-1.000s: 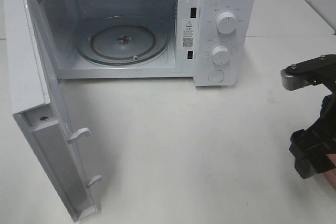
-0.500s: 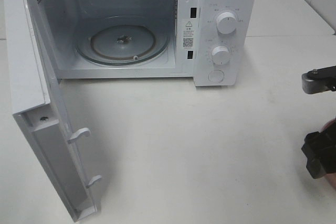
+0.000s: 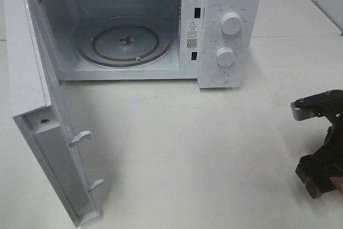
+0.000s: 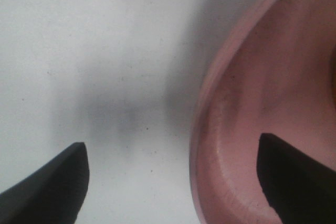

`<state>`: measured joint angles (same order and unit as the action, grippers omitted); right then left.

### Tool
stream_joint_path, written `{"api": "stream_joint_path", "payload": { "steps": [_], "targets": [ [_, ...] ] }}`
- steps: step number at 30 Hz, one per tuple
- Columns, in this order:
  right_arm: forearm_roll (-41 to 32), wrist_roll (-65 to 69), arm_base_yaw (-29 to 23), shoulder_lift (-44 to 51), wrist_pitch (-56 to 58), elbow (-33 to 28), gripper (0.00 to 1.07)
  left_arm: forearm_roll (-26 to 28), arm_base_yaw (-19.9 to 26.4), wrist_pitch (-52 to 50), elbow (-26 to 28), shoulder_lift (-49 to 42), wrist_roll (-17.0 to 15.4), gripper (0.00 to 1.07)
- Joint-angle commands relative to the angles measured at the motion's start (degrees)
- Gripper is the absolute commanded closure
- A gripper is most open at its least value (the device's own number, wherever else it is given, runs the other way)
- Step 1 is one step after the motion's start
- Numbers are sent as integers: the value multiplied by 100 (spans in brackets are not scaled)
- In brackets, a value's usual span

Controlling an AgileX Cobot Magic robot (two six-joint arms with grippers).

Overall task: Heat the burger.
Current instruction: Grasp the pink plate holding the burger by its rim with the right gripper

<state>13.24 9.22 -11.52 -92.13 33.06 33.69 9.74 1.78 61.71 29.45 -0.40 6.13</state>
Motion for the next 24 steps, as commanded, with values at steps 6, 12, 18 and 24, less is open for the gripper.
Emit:
{"api": "stream_joint_path", "payload": {
  "steps": [6, 12, 18, 24],
  "targets": [
    [74, 132, 246, -344, -241, -29, 26, 17, 17, -52, 6, -80, -6, 6],
    [63, 132, 286, -338, -332, -57, 31, 17, 17, -52, 6, -80, -6, 6],
    [63, 155, 286, -344, -372, -57, 40, 17, 17, -52, 6, -80, -6, 6],
    [69, 155, 286, -344, -464, -57, 43, 17, 17, -52, 6, -80, -6, 6]
  ]
}}
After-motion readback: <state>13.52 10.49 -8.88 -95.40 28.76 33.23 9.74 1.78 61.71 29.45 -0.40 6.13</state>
